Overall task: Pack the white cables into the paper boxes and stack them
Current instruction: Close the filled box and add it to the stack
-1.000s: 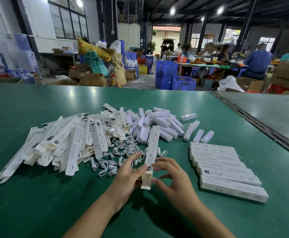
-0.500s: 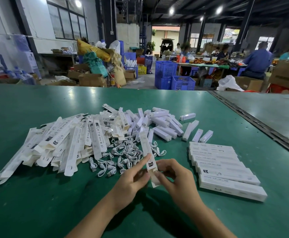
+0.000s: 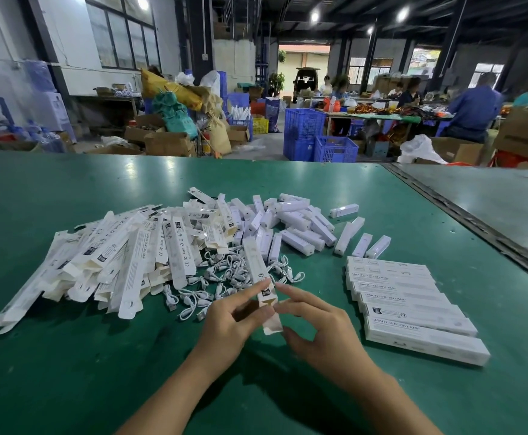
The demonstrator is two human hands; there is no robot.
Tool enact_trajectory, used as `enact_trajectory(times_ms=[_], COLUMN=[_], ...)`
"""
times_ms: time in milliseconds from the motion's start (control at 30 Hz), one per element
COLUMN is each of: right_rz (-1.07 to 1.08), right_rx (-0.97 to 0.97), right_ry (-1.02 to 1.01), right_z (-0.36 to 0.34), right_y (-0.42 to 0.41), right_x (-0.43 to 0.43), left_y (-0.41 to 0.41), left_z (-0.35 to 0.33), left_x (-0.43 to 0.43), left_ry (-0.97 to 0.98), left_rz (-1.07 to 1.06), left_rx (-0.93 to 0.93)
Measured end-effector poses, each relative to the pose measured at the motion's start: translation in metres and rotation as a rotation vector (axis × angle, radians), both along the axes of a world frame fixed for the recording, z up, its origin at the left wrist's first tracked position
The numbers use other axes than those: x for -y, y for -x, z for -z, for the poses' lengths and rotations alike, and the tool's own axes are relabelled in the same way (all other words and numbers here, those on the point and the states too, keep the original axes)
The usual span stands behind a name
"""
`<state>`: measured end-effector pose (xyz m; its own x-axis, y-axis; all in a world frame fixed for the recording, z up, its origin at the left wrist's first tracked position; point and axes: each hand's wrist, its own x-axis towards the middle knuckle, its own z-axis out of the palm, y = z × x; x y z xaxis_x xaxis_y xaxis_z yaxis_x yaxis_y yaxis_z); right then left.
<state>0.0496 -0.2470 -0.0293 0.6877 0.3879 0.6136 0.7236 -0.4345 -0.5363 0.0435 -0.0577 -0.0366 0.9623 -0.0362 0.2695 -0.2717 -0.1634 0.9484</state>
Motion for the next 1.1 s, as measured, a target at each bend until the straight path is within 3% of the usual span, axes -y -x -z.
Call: enact_trajectory(times_ms=[600, 733, 1100], right_rz=[0.199, 0.147, 0.105], right_rx=[0.162, 0.255, 0.237], right_ry=[-0.12, -0.084, -0.095], right_z=[0.002, 0.005, 0.006], right_y=[0.003, -0.001, -0.003], right_x=[-0.009, -0.006, -0.006], left_y=[0.0, -0.001, -0.002], left_z=[0.005, 0.006, 0.009], left_x=[0.003, 0.004, 0.002], left_ry=[0.075, 0.091, 0.098], left_rz=[0.094, 0.099, 0.073], left_rx=[-0.04, -0.033, -0.02])
